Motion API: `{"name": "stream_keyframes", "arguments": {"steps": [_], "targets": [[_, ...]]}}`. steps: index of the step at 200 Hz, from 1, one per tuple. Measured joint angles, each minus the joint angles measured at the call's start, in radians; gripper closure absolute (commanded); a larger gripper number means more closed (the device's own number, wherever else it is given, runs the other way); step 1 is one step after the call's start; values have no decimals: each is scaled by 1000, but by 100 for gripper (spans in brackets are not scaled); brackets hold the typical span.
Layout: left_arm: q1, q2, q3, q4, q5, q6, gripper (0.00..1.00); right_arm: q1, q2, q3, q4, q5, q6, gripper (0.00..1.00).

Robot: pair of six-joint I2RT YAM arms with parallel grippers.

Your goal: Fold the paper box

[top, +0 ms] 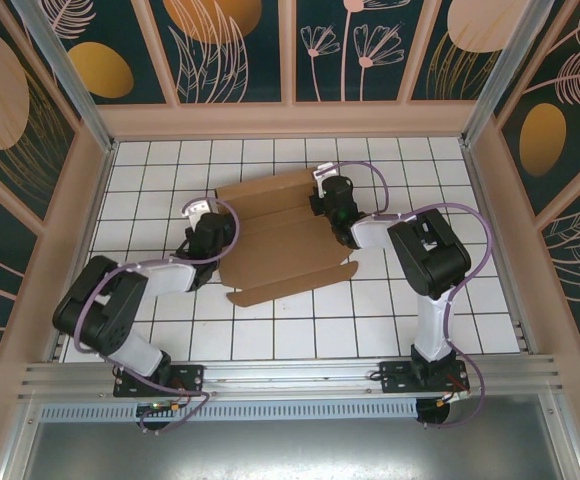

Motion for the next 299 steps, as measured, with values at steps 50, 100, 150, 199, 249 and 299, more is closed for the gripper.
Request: {"name": "stream_keyframes", "arguments": {"steps": [50,100,150,199,249,299], "targets": [[4,-189,-68,51,177,28,34,-6,0,-4,6,18,4,89],[4,-382,-88,-37,219,47,28,-6,0,-6,6,25,1,83],[129,-400,67,-124,225,-13,24,-6,-2,-15,16,39,-6,79],[171,-197,139,-113,382,-80,30,-6,-4,-20,22,41,-8,76],[171,-109,137,-57,424,-139,42,-6,-4,-20,22,42,-8,77],[174,-47,106,60,447,-199,56,-6,-4,-20,22,37,-16,78]]}}
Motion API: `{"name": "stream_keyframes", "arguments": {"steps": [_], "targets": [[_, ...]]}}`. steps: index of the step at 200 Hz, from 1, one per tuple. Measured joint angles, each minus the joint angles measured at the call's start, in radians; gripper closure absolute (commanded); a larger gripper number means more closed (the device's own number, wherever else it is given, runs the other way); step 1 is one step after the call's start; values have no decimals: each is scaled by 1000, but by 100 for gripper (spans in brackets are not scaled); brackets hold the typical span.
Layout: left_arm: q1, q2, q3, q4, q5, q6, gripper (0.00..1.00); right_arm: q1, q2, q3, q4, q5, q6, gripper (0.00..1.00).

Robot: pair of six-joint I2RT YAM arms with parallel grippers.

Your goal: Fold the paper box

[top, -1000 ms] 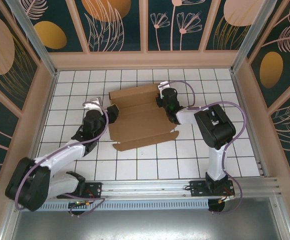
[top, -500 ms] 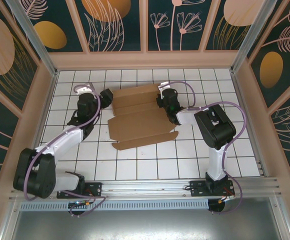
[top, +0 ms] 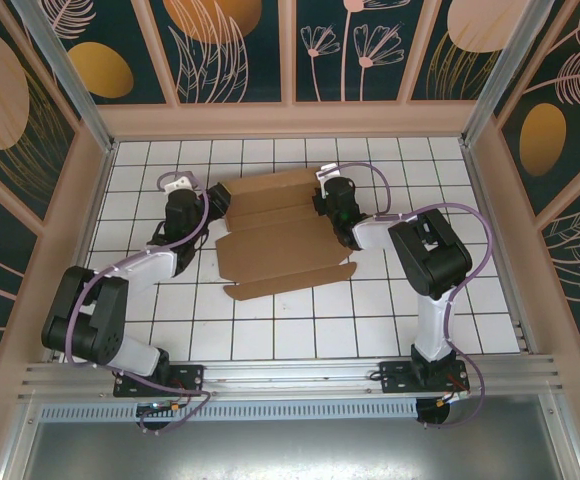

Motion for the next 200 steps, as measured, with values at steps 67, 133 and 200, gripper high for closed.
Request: {"name": "stream_keyframes", "arguments": {"steps": [67,133,200], "targets": [[8,21,-15,70,10,-48,60,-1,-32,-50,20,-68,-21,51],[13,21,-7,54,8,-25,60,-40,-133,-245,182,-223,35,30],[17,20,24,-3,3,13,58,-79,-162,-303,309,-301,105,26]]}}
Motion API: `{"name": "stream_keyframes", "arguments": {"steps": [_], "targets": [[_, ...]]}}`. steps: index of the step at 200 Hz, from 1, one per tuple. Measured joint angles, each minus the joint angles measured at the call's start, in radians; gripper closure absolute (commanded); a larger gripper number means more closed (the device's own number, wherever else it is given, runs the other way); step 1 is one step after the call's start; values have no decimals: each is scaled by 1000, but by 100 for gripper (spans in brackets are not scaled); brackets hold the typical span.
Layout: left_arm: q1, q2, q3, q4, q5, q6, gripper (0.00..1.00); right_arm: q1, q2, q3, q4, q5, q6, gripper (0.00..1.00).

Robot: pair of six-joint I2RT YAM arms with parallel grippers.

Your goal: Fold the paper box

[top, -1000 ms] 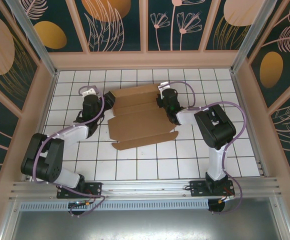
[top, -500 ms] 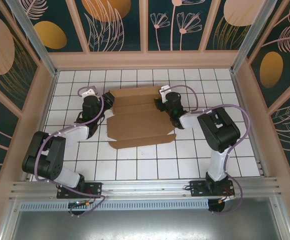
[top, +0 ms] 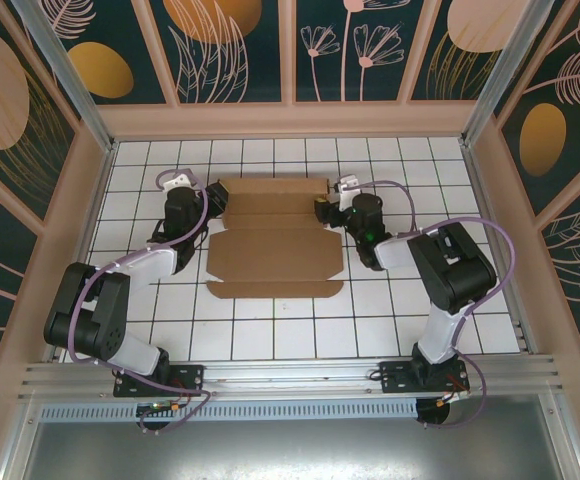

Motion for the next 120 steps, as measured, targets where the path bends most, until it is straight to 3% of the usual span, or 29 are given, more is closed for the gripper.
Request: {"name": "stream_keyframes", "arguments": {"steps": [26,45,60,80,102,120], "targets": [[1,-4,0,-11,-2,11,52,-5,-39,-80,79,-34,8,26],[3,-14,0,-33,-5,27,38,-5,-99,-162,146,-46,8,26],[6,-33,0,-70,-19,42,30,-5,-159,-220,201,-47,7,29],[8,-93,0,-137,-50,76,27,1,-247,-270,248,-35,-10,35],[8,-191,13,-195,-88,110,28,40,-347,-272,239,9,-31,56],[7,-278,34,-237,-112,117,36,75,-408,-210,145,37,-34,76]]}}
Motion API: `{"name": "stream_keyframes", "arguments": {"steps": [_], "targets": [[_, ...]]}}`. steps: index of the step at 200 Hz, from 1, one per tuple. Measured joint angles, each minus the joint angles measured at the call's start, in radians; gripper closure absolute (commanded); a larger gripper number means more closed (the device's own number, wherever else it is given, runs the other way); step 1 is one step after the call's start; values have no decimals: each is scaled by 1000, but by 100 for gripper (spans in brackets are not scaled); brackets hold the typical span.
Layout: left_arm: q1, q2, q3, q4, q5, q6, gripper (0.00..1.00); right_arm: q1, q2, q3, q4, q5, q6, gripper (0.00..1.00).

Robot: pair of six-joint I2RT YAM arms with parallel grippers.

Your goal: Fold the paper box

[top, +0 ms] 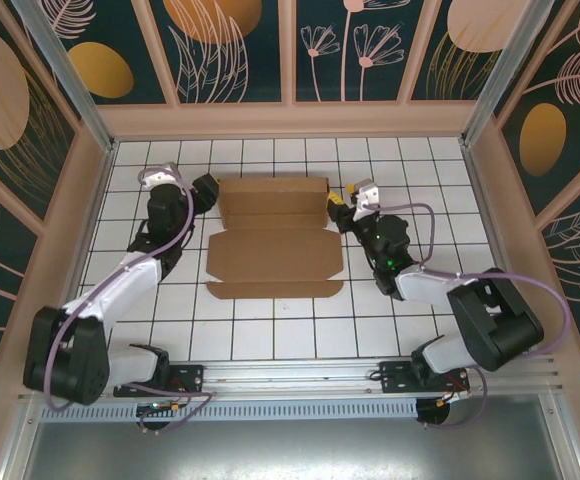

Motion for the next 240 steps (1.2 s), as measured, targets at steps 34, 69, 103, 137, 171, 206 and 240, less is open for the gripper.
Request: {"name": "stream_keyframes", "arguments": {"steps": [34,69,103,137,171,206,240], "targets": [[-96,-130,21,-117,-81,23,39,6,-40,230,-326,8,60,100],[-249,-210,-6,-267,-102,61,39,6,36,552,-726,-21,99,100],[-248,-349,-60,-377,-108,87,40,6,173,791,-1070,-42,146,100],[-248,-420,-61,-415,-110,125,38,5,304,919,-1309,-41,150,100],[-248,-527,-109,-397,-148,143,37,0,369,982,-1452,-38,154,100],[-248,-577,-130,-386,-177,150,36,-19,396,1022,-1508,-38,165,100],[-248,-575,-130,-385,-181,150,35,-32,442,1065,-1526,-38,172,100]]}}
